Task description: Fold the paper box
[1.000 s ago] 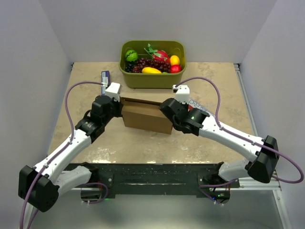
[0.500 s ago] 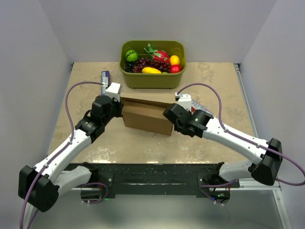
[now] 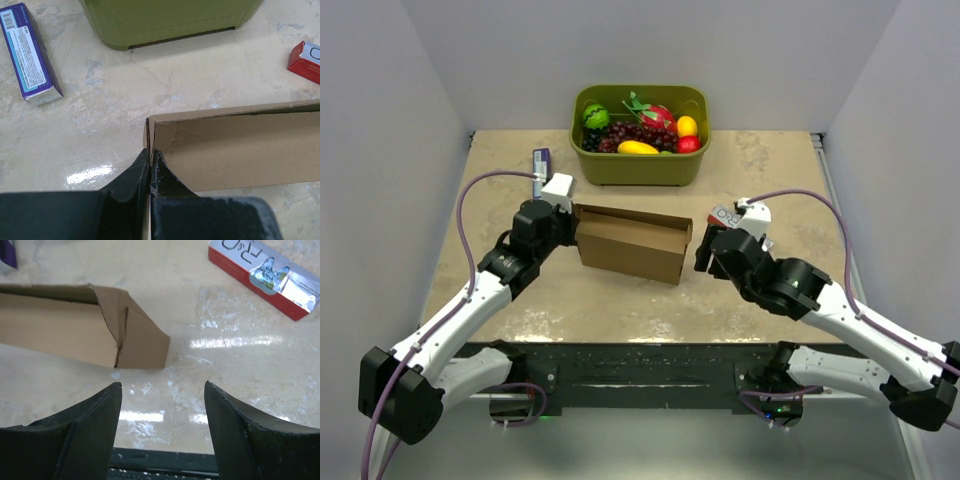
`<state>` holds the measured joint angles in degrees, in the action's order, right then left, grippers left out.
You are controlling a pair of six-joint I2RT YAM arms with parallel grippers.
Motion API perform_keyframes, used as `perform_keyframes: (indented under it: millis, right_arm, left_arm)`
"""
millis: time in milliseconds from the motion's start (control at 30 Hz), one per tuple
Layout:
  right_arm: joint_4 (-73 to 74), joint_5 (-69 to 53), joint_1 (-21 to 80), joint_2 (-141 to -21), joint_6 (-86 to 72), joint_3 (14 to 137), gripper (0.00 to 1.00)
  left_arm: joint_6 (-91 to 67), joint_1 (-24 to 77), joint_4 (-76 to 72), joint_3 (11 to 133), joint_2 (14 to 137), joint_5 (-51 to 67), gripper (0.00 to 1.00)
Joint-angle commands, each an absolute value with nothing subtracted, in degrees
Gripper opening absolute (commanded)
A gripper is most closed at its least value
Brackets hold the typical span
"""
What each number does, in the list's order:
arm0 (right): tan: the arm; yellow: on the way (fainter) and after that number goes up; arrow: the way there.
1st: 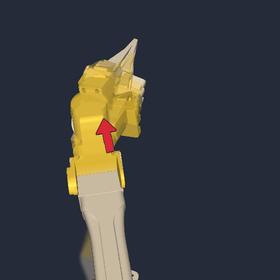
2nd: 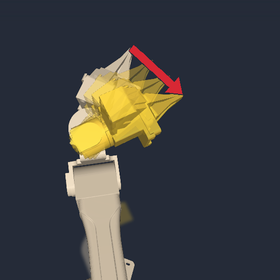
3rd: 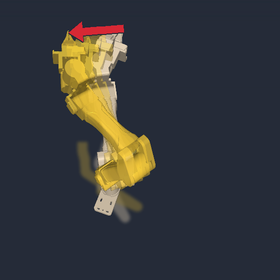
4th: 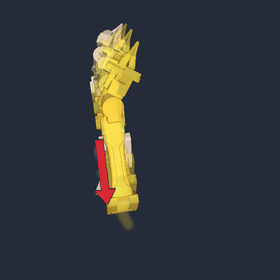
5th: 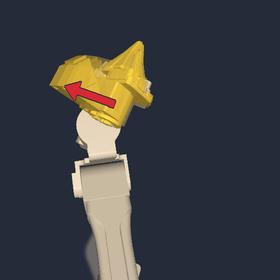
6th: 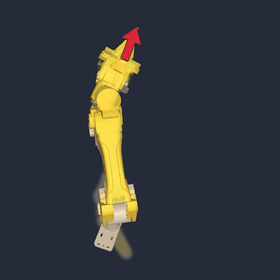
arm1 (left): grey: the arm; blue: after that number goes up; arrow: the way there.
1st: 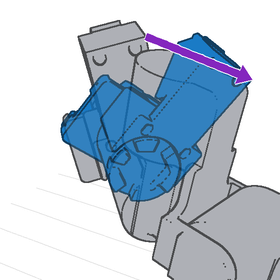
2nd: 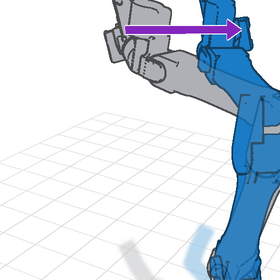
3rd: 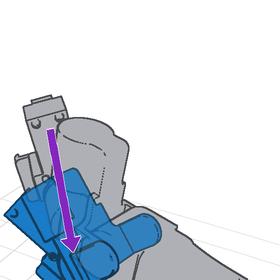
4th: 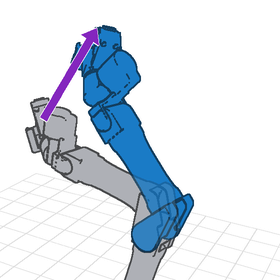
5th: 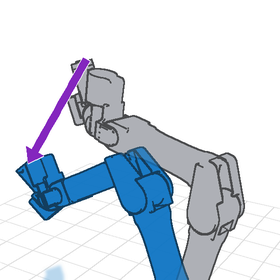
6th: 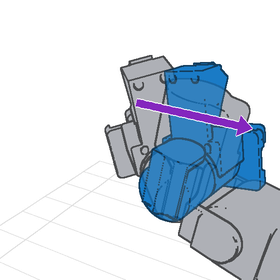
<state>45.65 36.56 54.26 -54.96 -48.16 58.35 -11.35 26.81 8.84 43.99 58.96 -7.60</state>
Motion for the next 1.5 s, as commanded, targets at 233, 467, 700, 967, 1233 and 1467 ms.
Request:
perform_keyframes:
  millis: [233,467,700,967,1233,1467]
  right_arm:
    - [26.7,38.1,54.1,-58.4,-43.9,56.6,0.69]
    - [29.3,41.3,54.1,-64.1,-43.5,58.5,0.65]
    - [27.4,44.2,54.0,-65.6,-42.4,57.0,0.47]
    - [25.1,44.6,54.1,-67.6,-41.1,56.3,0.43]
    - [21.9,45.6,54.1,-68.0,-39.0,54.5,0.38]
    - [18.0,46.6,54.0,-69.0,-37.3,53.9,0.33]
  left_arm:
    - [-10.5,27.0,16.6,43.0,59.8,-7.2,0.0]
    - [-10.4,27.0,16.7,42.9,59.7,-7.4,0.0]
    - [-10.4,27.0,16.7,42.9,59.9,-7.5,0.0]
    - [-10.3,27.0,16.8,42.8,59.9,-7.6,0.0]
    - [-10.3,27.0,16.9,42.8,60.0,-7.5,0.0]
    - [-10.3,27.0,16.9,42.7,59.9,-7.3,0.0]
